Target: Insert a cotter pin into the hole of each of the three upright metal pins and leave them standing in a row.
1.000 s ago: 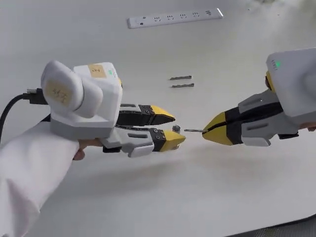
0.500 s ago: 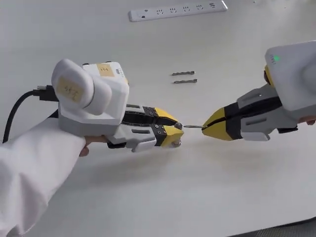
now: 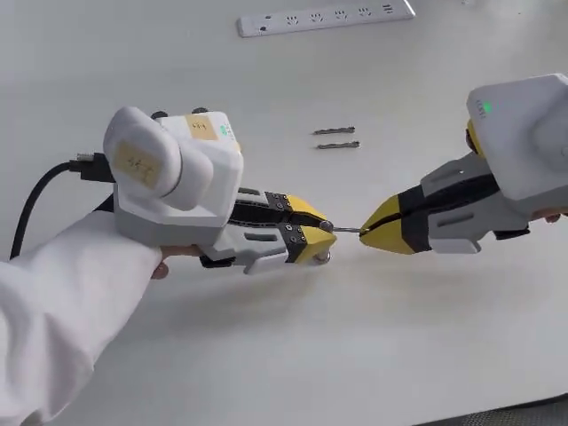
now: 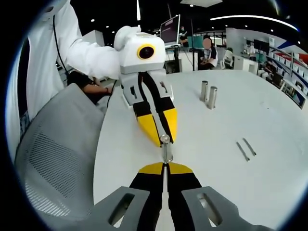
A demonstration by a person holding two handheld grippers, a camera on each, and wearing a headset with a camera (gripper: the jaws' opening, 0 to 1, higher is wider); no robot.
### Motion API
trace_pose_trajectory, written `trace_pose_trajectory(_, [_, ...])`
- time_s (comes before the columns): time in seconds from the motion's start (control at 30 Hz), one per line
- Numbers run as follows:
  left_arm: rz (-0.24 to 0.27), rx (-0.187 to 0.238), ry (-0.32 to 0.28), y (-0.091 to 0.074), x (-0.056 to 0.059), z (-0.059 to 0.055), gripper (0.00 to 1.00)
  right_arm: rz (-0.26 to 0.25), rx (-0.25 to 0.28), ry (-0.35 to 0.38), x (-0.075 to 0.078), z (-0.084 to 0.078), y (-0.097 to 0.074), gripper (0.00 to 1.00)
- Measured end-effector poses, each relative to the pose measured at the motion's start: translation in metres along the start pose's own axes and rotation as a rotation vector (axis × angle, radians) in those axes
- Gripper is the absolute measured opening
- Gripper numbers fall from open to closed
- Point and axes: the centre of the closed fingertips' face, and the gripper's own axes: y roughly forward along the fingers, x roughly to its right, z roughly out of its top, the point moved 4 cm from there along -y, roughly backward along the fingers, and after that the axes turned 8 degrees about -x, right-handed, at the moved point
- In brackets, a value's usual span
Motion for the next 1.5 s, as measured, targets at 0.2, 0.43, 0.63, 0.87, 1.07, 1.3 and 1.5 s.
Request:
trace_pose_trajectory(0.2, [-0.001, 0.0, -0.003, 0.0, 0.0, 0.0, 0.08, 0.006, -0.012, -0.028, 0.001, 0.006, 0.005, 0.0])
trace_pose_trajectory(0.43, [-0.005, -0.002, 0.006, 0.0, 0.001, 0.0, 0.08, 0.014, -0.034, -0.087, -0.002, 0.015, 0.014, 0.0])
trace_pose_trajectory(0.63, [-0.009, 0.001, -0.009, 0.0, 0.001, 0.0, 0.08, -0.006, -0.055, -0.158, 0.0, 0.019, 0.015, 0.0])
trace_pose_trajectory(0.87, [-0.012, 0.002, -0.003, 0.0, 0.001, 0.0, 0.08, 0.009, -0.089, -0.222, 0.001, 0.017, 0.014, 0.0])
trace_pose_trajectory(1.07, [-0.013, -0.001, 0.014, 0.0, 0.002, 0.001, 0.08, 0.021, -0.11, -0.249, 0.001, 0.018, 0.016, 0.0])
trace_pose_trajectory(1.3, [-0.016, 0.007, 0.003, 0.0, 0.002, 0.004, 0.09, 0.037, -0.127, -0.264, 0.0, 0.017, 0.016, 0.12])
trace_pose_trajectory(1.5, [-0.022, 0.027, -0.001, -0.004, 0.006, 0.006, 0.24, 0.015, -0.137, -0.241, 0.002, 0.014, 0.014, 0.17])
